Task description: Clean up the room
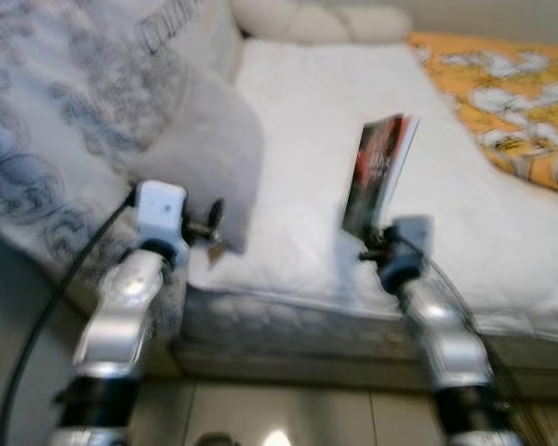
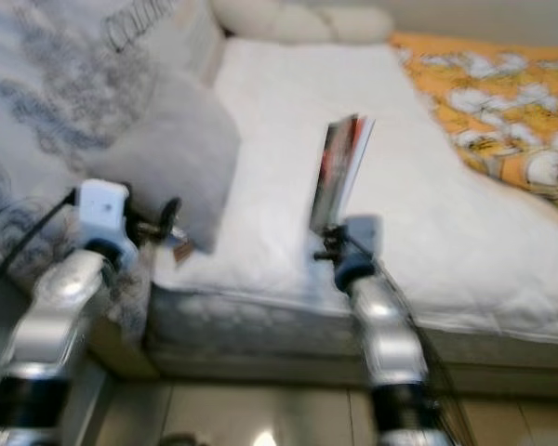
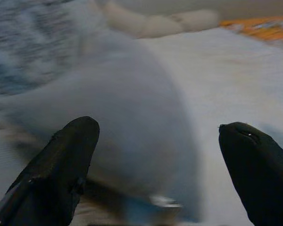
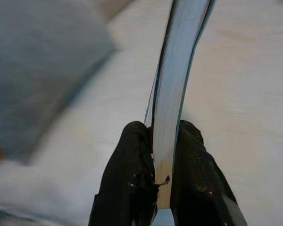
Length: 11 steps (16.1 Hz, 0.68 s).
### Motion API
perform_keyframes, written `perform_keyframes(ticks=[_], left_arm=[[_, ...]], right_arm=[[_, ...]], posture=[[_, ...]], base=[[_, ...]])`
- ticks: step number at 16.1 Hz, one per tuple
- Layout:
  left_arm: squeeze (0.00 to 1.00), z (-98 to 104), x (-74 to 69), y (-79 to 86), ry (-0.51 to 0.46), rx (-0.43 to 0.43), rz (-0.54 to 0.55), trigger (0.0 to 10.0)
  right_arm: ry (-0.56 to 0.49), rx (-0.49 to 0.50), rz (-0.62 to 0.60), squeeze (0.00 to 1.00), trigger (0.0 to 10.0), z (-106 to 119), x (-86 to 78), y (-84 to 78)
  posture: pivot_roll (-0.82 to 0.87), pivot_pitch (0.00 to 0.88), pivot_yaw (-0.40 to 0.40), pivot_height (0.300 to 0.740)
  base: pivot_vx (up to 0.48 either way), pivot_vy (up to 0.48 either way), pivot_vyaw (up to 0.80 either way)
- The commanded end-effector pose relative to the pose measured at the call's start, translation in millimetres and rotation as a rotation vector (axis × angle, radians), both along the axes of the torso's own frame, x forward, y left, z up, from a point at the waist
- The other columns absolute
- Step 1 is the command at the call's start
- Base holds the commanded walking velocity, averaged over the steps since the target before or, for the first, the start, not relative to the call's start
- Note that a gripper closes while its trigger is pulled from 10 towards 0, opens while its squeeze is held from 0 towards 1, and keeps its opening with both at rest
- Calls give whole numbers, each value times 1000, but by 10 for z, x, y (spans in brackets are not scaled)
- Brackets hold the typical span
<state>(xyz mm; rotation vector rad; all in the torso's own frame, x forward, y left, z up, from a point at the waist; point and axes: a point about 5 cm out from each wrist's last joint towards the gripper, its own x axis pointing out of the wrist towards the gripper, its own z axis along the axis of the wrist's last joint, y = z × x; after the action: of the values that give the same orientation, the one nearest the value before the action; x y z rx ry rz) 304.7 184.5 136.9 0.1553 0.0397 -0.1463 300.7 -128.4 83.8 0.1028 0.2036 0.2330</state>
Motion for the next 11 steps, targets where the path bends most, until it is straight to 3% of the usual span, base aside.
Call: perform_keyframes(ticks=[1, 11], left_arm=[[204, 38, 18, -99, -17, -11, -31, 10000], [204, 26, 14, -119, -11, -12, -47, 10000]], right_arm=[[-40, -8, -33, 0, 10000, 97, 36, -130], [-34, -9, -33, 0, 10000, 89, 34, -129]], posture=[[111, 0, -16, 740], [112, 0, -17, 740]], base=[[341, 0, 0], [340, 0, 0]])
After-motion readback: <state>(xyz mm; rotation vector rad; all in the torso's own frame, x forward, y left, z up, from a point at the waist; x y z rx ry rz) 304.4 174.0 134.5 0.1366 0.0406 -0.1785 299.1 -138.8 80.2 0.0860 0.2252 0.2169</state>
